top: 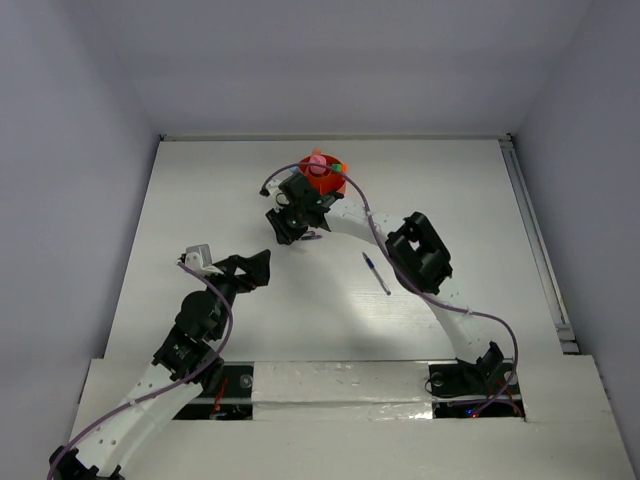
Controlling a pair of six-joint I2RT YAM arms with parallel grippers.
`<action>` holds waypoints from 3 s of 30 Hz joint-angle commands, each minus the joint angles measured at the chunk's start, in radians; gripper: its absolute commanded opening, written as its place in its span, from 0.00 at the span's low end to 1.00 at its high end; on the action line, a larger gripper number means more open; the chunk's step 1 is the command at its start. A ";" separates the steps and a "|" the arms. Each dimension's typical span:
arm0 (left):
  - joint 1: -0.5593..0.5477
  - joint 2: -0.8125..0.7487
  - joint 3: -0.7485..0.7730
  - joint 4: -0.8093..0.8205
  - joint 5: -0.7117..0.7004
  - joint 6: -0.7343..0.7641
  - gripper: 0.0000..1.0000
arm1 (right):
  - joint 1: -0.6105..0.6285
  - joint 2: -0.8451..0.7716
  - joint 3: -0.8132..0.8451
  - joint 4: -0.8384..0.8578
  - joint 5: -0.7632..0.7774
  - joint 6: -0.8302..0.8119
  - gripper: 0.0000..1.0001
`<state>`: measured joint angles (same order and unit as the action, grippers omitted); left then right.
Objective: Sort the stationery into containers
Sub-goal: Move the pen to the center of the board.
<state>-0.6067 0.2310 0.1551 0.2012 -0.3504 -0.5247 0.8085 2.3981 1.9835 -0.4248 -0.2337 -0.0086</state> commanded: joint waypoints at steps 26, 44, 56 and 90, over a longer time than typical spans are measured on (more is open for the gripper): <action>0.001 -0.024 0.008 0.040 0.039 -0.008 0.97 | 0.017 -0.175 -0.212 0.058 -0.041 -0.157 0.38; 0.001 -0.053 0.006 0.044 0.087 -0.017 0.97 | 0.017 -0.554 -0.733 0.414 0.293 0.464 0.03; 0.001 -0.088 0.000 0.027 0.113 -0.029 0.97 | -0.017 -0.410 -0.680 0.391 0.300 0.596 0.66; 0.001 0.606 0.237 0.147 0.117 0.031 0.52 | -0.040 -0.810 -0.940 0.495 0.321 0.529 0.48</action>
<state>-0.6067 0.7780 0.3054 0.2741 -0.2150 -0.5468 0.7673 1.7126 1.1000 -0.0113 0.0948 0.5373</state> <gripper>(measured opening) 0.523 0.491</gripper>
